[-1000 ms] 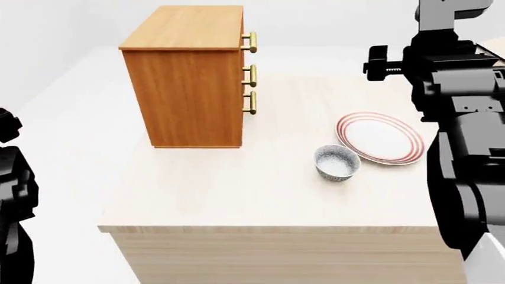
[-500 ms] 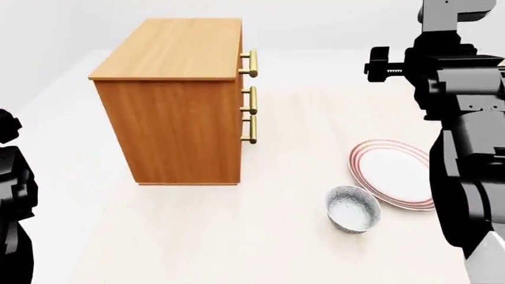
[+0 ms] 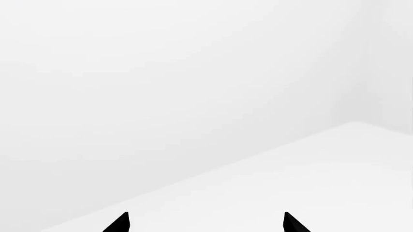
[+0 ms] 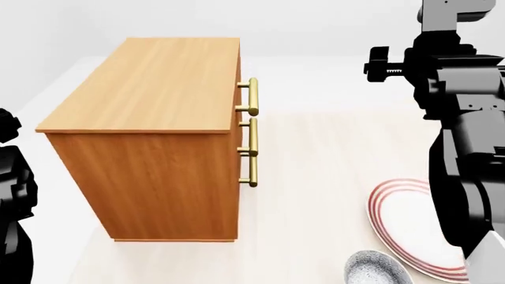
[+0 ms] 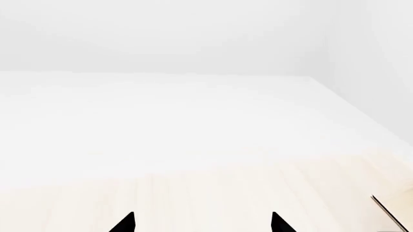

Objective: Open the top drawer of the cabinet and put the bowl in it.

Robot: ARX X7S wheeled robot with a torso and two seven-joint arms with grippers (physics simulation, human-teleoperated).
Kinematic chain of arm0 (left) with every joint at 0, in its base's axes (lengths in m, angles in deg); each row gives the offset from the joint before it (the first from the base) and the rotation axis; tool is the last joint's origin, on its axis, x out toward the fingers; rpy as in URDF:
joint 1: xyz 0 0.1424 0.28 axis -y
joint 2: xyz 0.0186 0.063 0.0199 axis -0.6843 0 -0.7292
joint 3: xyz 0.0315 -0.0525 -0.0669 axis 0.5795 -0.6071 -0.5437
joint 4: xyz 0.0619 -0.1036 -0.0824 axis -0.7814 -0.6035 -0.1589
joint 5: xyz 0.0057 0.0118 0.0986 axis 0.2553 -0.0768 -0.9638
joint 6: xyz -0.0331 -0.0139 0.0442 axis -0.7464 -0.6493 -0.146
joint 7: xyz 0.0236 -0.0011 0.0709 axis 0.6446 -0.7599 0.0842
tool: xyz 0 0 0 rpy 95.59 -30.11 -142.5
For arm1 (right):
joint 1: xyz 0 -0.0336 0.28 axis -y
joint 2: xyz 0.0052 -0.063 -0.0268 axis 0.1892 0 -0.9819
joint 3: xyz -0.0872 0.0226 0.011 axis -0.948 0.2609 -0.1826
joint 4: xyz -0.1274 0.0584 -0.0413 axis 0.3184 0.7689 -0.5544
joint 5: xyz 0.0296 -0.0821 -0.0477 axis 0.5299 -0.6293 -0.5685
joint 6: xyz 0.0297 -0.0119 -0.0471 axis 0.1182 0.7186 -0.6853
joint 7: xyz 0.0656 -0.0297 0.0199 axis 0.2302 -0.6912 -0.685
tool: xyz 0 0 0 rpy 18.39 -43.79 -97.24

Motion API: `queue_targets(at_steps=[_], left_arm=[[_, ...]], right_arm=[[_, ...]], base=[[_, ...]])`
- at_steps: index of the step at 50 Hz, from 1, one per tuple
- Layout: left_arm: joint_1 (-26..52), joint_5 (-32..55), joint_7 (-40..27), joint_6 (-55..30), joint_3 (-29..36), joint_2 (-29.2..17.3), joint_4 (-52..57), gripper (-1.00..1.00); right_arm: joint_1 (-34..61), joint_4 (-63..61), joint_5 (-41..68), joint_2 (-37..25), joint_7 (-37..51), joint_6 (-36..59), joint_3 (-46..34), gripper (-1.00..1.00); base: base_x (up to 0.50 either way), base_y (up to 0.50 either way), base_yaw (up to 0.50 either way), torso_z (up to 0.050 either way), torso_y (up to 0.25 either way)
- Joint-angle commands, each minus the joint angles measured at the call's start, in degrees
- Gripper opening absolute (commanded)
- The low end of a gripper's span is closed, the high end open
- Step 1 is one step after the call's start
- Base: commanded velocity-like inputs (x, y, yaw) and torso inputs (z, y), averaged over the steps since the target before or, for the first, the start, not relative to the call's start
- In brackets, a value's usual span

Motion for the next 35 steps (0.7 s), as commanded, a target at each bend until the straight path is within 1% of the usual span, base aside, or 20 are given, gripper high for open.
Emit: queue_targets(at_steps=[1, 12, 17, 18, 22, 24, 30, 35], left_arm=[[0.04, -0.03, -0.08, 0.04, 0.09, 0.03, 0.00, 1.00], [-0.06, 0.00, 0.03, 0.18, 0.21, 0.00, 0.00, 1.00], [-0.08, 0.00, -0.03, 0.22, 0.23, 0.06, 0.00, 1.00], [-0.08, 0.00, -0.02, 0.23, 0.23, 0.06, 0.00, 1.00], [-0.13, 0.01, 0.05, 0.31, 0.23, 0.04, 0.00, 1.00], [-0.12, -0.03, 0.06, 0.26, 0.29, 0.04, 0.00, 1.00], [0.02, -0.01, -0.02, -0.10, 0.34, 0.06, 0.00, 1.00], [0.31, -0.01, -0.04, -0.53, 0.35, 0.01, 0.00, 1.00]], right_arm=[[-0.18, 0.01, 0.06, -0.06, 0.20, 0.03, 0.23, 1.00], [-0.06, 0.01, 0.35, -0.23, 0.69, 0.25, 1.21, 1.00], [0.90, 0.01, 1.94, -0.36, 0.74, 1.12, 5.18, 1.00], [1.16, 0.01, 2.60, -0.36, 0.61, 1.15, 6.69, 1.00], [2.07, 0.00, 6.98, -0.46, -5.16, 4.13, 17.58, 1.00], [2.22, 0.01, 8.22, -0.41, -8.45, 7.60, 23.32, 1.00], [1.91, 0.01, 7.17, 0.06, -17.84, 17.64, 35.98, 1.00], [-0.04, 0.01, 4.87, 0.57, -20.01, 20.90, 44.28, 1.00]], base=[[0.50, 0.00, 0.00, 0.000, 0.015], [0.50, 0.00, 0.00, 0.000, 0.000], [0.00, 0.00, 0.00, 0.000, 0.000], [0.00, 0.00, 0.00, 0.000, 0.000], [0.00, 0.00, 0.00, 0.000, 0.000], [0.00, 0.00, 0.00, 0.000, 0.000], [0.00, 0.00, 0.00, 0.000, 0.000], [0.00, 0.00, 0.00, 0.000, 0.000]])
